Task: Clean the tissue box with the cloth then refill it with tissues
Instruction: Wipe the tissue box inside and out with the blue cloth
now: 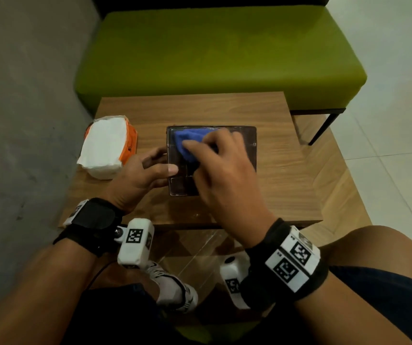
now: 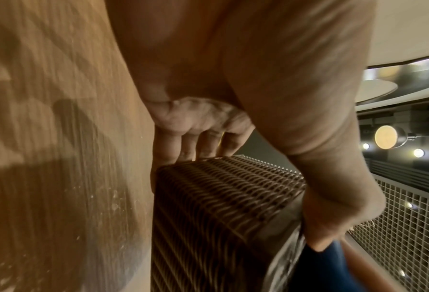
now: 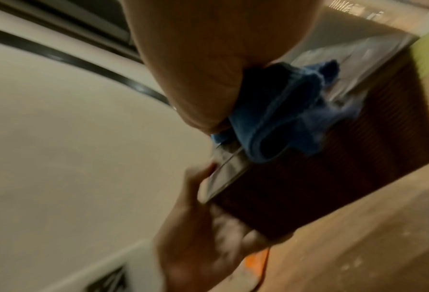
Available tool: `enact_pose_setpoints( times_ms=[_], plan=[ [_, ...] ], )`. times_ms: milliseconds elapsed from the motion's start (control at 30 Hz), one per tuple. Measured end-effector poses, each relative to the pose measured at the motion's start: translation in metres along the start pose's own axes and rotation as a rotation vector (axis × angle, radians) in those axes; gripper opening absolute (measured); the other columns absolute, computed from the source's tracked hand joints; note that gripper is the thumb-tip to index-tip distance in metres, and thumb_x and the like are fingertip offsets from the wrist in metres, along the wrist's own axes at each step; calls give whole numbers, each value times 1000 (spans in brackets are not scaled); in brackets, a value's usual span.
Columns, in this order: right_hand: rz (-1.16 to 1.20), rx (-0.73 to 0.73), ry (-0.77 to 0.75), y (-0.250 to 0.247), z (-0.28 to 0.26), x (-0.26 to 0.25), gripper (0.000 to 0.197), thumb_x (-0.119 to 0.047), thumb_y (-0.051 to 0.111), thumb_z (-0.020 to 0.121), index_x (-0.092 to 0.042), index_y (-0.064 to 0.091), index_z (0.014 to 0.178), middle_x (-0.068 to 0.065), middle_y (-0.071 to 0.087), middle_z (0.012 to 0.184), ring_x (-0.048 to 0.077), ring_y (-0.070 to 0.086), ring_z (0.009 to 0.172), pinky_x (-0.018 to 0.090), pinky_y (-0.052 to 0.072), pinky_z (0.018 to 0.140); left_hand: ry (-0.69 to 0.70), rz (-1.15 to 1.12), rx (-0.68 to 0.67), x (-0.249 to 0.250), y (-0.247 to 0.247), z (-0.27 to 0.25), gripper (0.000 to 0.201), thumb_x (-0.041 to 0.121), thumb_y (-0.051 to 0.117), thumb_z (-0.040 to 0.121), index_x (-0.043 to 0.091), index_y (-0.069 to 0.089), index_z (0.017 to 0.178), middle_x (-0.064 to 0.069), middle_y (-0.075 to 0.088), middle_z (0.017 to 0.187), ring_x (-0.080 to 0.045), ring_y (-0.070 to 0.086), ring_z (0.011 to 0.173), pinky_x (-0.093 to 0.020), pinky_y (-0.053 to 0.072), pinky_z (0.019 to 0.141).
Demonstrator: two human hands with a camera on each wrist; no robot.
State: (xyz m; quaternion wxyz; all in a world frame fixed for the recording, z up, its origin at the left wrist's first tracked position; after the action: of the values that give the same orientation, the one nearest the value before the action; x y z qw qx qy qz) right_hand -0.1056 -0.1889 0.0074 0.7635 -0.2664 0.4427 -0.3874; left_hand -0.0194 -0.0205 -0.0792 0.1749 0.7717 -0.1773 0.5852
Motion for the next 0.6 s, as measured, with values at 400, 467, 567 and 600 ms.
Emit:
enact_pose_setpoints(
  times_ms=[400, 467, 567, 600],
  plan=[
    [-21, 141, 100, -10, 3, 28, 34, -3, 61, 89, -6, 72, 121, 16, 58, 108, 29, 52, 101, 41, 46, 80, 8, -25, 14, 0, -5, -2, 72, 34, 75, 78, 15, 59, 145, -11, 73, 135, -29, 72, 123, -36, 64, 89],
    [12, 296, 249, -25, 6, 50, 33, -2, 60, 88, -5, 73, 118, 16, 57, 107, 29, 53, 100, 40, 46, 80, 14, -21, 16, 0, -5, -2, 69, 32, 74, 80, 14, 59, 145, -11, 74, 134, -29, 72, 122, -34, 64, 88],
    [19, 269, 208, -19, 7, 26, 31, -1, 62, 88, -4, 73, 117, 15, 56, 107, 27, 51, 101, 34, 45, 80, 14, -52, 27, 3, 0, 1, 62, 24, 72, 83, 8, 59, 142, -8, 80, 118, -22, 78, 104, -28, 63, 78],
    [18, 191, 119, -11, 5, 11, 31, -1, 62, 89, -4, 72, 117, 16, 56, 107, 27, 50, 101, 34, 44, 81, 15, -56, 23, 2, 0, 3, 65, 26, 74, 82, 9, 59, 143, -10, 78, 122, -25, 77, 109, -35, 63, 85]
  ],
)
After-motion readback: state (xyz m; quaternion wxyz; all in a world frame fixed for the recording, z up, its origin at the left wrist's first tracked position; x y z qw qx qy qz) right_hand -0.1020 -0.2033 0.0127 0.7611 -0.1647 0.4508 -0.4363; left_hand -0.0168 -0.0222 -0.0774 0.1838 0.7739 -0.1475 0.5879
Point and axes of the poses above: each hand's wrist, its own z-axis towards the middle knuckle, its own y-axis out of the palm, x = y × z, the point moved 6 cm from there along z, towards the middle knuckle
